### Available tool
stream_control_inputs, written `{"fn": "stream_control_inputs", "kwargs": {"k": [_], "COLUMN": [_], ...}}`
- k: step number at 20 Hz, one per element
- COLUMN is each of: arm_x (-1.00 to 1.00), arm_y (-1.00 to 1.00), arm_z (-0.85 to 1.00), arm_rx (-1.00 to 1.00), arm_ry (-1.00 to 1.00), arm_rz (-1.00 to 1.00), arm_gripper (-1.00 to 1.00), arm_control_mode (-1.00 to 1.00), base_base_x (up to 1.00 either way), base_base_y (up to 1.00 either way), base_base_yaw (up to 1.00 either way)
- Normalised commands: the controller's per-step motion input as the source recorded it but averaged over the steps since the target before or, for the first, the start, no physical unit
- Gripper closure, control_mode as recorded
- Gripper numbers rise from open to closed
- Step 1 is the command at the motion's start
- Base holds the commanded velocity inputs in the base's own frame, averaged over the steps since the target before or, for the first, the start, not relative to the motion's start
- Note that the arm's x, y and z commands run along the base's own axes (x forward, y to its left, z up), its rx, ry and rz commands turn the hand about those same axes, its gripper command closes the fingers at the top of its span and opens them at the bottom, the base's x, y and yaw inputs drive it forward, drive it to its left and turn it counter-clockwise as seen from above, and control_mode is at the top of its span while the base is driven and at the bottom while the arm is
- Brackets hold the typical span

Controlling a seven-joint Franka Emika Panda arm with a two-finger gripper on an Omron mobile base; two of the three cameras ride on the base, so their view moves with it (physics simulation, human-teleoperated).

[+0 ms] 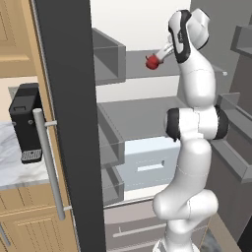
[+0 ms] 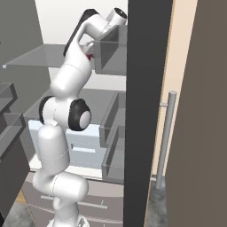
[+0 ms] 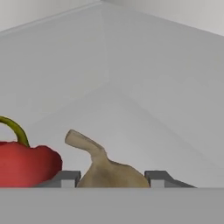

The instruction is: Retrieve the bottle and the shaker from the cabinet and place them next to the mixing bowl on the counter. Then add garlic from the fridge to the mixing bowl.

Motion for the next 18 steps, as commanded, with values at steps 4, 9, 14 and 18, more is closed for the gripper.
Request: {"fn": "stream_control_inputs", "kwargs": {"k": [4, 9, 14, 18], "arm_x": [0.0, -0.38, -0.64, -0.78], "arm_y": [0.52, 0.32, 0.08, 0.0], "arm_z": [0.0, 0.08, 0.05, -0.01], "arm_rx": [-0.04, -0.01, 0.0, -0.02], "arm_ry": [0.0, 0.0, -0.04, -0.08], "arm_rz": [0.0, 0.0, -0.08, -0.14], "arm_gripper": [1.0, 1.0, 1.0, 1.0], "arm_control_mode": [-1.0, -1.0, -1.0, -1.0], "base_base_x": [0.0, 0.0, 0.0, 0.0], "base_base_y": [0.0, 0.0, 0.0, 0.0], "base_base_yaw": [0.0, 0.0, 0.0, 0.0]}}
